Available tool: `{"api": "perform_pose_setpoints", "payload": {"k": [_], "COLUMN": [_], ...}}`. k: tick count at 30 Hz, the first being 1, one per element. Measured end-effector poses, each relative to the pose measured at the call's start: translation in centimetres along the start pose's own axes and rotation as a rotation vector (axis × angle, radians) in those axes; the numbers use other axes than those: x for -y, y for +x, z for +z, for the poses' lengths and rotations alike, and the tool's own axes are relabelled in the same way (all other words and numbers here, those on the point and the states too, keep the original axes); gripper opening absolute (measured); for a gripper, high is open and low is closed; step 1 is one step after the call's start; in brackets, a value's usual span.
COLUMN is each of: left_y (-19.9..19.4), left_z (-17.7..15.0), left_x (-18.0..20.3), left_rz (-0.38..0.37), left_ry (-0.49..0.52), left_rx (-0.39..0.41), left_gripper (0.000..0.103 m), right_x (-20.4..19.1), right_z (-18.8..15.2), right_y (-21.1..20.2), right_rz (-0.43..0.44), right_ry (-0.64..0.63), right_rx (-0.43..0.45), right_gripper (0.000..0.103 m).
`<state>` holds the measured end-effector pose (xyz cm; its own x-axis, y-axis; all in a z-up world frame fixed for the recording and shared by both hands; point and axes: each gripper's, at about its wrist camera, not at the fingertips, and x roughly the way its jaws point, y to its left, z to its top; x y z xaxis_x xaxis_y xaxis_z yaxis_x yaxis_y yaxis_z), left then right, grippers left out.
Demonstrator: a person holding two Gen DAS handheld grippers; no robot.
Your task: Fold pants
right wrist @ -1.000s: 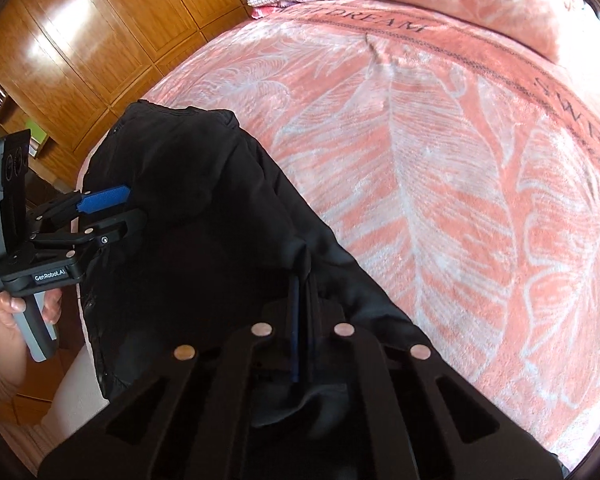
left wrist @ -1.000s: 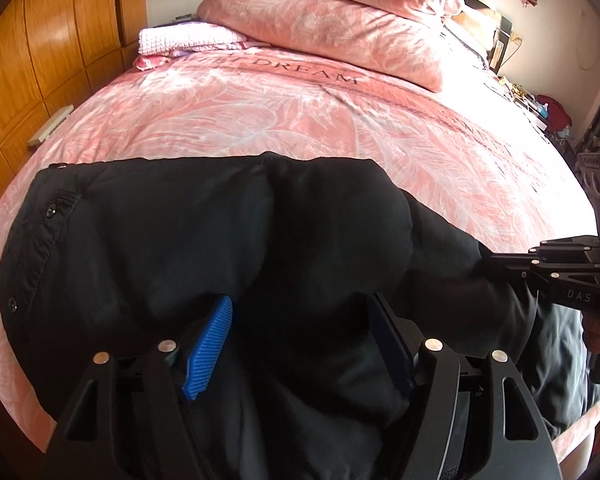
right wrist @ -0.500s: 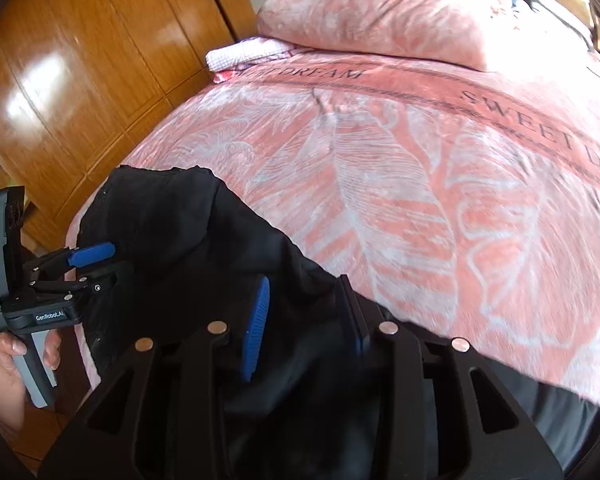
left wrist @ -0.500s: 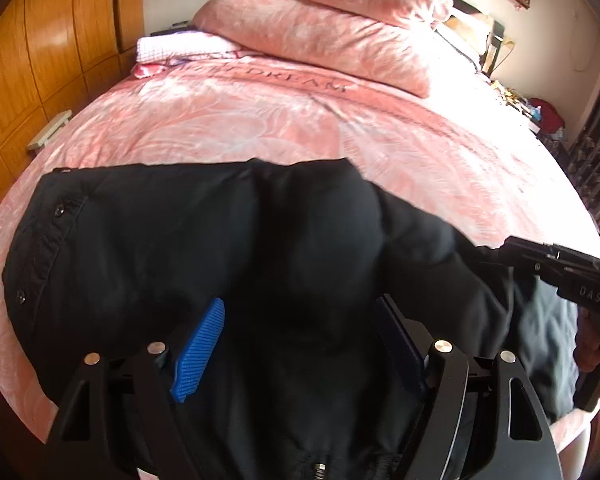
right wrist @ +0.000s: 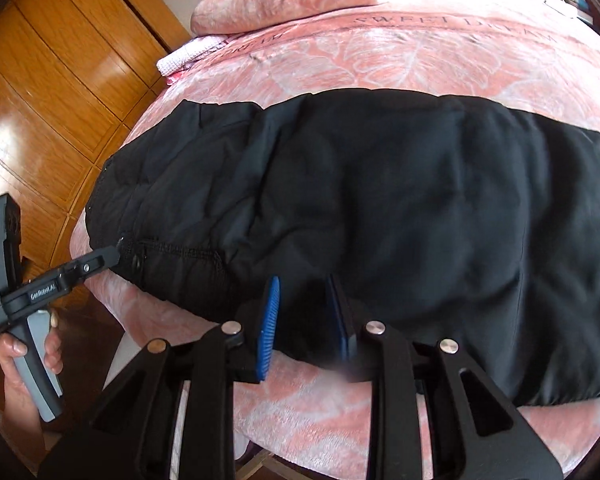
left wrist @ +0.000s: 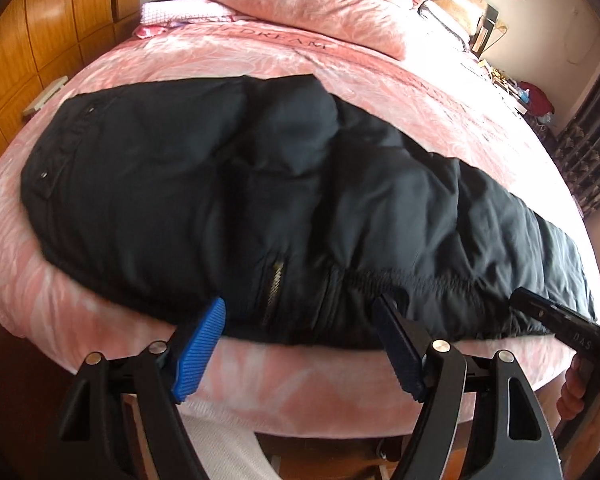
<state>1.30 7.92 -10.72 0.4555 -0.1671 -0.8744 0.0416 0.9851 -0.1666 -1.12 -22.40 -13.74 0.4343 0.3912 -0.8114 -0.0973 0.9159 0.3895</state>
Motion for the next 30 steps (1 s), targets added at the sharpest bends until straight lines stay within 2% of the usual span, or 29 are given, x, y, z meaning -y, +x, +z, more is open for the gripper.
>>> {"api": "perform_pose_setpoints", "payload": {"k": [3,7,10,15,18,21,24,26,30], "left_y": [-0.2,1.0,1.7,1.9,2.9,3.7,3.6,3.1,1.9], "left_z": [-1.1,-0.5,-0.7,-0.3,0.3,0.6,0.6,0.4,0.2], "left_x": [-1.7,-3.4,-4.6,-5.3,-6.1,-7.3,-7.7,-7.9,-7.0], "left_rz": [-0.014,-0.054,-0.130,-0.175,-0.208,-0.227,-0.247,-0.246,-0.230], "left_ry": [-0.032,-0.112,-0.207,-0.253,-0.303,-0.374,-0.406,-0.430,-0.425], "left_rx": [0.000,-0.034,-0.082,-0.061,-0.083,-0.104,-0.103,-0.084,-0.039], "left_gripper": [0.075,0.075,0.067,0.067,0.067,0.057,0.043,0.033,0.024], "right_x": [-0.5,-1.4,-1.9,-2.1,-2.3,-2.7,-2.9,-3.1,-2.9], "right_z": [-0.3,-0.4,-0.7,-1.0,-1.1,-1.2,-1.3,-1.3,-1.5], "right_y": [-0.1,-0.5,-1.2,-1.7,-1.6,-1.5,-1.3,-1.2,-0.8], "right_rz": [0.004,0.003,-0.021,-0.039,-0.044,-0.043,-0.074,-0.083,-0.084], "right_ry": [0.006,-0.009,-0.027,-0.036,-0.040,-0.048,-0.070,-0.080,-0.081], "right_rx": [0.007,0.011,0.019,0.018,0.015,0.012,0.009,0.005,-0.007], "right_gripper": [0.026,0.025,0.025,0.025,0.025,0.025,0.025,0.025,0.026]}}
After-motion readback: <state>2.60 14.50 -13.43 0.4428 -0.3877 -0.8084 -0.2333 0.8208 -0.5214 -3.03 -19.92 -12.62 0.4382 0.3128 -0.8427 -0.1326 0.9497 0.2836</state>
